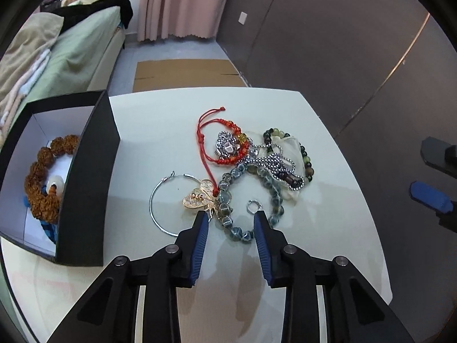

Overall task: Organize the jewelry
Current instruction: 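Grasp the grey bead bracelet with the left gripper while the right grasps the gold heart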

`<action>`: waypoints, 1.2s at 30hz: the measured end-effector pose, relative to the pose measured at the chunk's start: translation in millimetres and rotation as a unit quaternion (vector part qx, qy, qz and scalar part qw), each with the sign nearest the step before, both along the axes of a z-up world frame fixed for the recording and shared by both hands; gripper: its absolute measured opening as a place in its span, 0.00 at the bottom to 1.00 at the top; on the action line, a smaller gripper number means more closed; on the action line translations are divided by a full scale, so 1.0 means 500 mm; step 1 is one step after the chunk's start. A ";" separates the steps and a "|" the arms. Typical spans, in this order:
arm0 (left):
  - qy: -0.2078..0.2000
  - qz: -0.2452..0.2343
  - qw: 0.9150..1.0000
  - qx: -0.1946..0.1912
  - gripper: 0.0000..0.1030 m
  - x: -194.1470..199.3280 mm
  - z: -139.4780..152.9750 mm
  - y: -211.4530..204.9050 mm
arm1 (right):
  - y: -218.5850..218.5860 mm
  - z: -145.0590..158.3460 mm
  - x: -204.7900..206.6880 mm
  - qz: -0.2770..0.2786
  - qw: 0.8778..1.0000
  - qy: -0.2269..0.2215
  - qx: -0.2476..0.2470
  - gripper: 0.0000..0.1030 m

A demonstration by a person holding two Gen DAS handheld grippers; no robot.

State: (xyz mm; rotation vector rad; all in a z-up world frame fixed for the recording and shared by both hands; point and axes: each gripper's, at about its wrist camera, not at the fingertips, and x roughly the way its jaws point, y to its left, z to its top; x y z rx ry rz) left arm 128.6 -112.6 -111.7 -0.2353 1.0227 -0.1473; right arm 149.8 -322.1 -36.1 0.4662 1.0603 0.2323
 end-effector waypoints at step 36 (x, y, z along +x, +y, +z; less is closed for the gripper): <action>-0.106 0.026 0.989 -0.101 0.09 -0.062 0.168 0.162 | 0.133 -0.059 0.019 0.073 0.996 0.034 -0.026 0.70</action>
